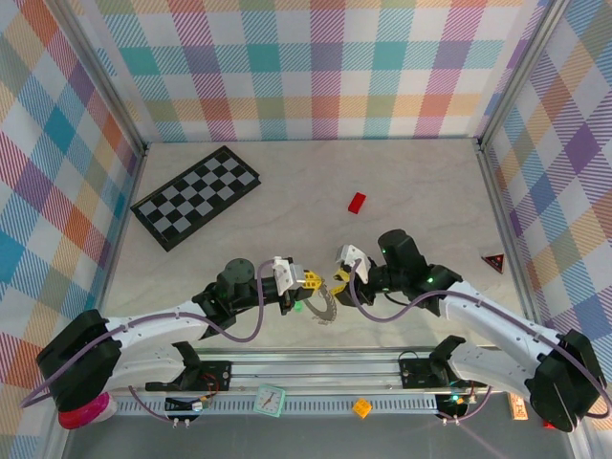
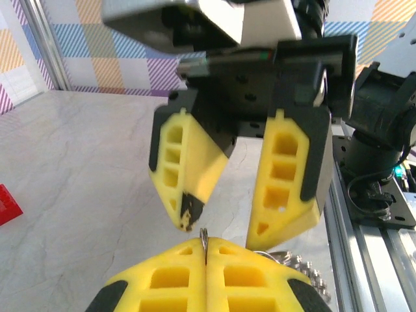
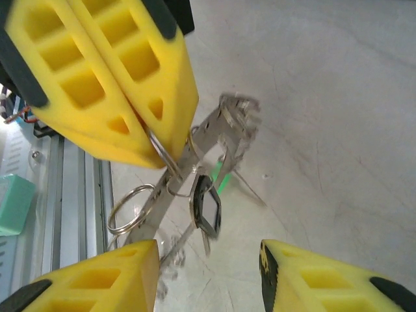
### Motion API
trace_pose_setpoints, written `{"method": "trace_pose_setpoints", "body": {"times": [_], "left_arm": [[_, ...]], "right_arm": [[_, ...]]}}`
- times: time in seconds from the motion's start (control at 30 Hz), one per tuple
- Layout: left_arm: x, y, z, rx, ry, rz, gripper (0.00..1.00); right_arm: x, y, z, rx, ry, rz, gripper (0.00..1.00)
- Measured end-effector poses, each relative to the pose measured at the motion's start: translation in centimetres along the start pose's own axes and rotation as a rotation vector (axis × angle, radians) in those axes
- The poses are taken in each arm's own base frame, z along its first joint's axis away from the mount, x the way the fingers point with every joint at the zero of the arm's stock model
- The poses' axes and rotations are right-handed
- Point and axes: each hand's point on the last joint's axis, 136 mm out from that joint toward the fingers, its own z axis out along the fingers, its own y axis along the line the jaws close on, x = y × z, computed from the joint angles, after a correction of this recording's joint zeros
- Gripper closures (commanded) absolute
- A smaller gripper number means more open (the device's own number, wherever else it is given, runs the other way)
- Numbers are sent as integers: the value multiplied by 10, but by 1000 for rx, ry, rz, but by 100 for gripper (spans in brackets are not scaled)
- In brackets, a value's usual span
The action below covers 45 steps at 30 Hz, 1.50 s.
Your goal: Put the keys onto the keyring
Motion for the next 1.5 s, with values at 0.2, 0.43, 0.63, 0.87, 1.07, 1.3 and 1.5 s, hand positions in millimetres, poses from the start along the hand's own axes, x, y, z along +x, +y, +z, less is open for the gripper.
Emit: {"method": "trace_pose_setpoints", "body": {"times": [0.2, 0.43, 0.63, 0.87, 1.07, 1.3, 1.5], "left_arm": [[-4, 1, 1, -6, -16, -14, 100], [-8, 3, 1, -12, -35, -23, 100], [-7, 5, 2, -24, -35, -27, 100], [-5, 8, 2, -41, -23, -31, 100], [1, 11, 3, -54, 6, -42, 100], [5, 13, 3, -65, 31, -45, 100], [10, 14, 2, -78, 56, -45, 100]], "right_arm": [[3, 3, 14, -43, -2, 8, 51], [4, -1, 28, -49, -24, 15, 51], [2, -6, 34, -25, -46, 6, 57], [-3, -13, 30, 32, -63, -18, 81], [-9, -13, 17, 73, -68, -49, 96], [-8, -14, 10, 101, -41, -49, 100], [-14, -13, 3, 115, -46, -54, 100]]}}
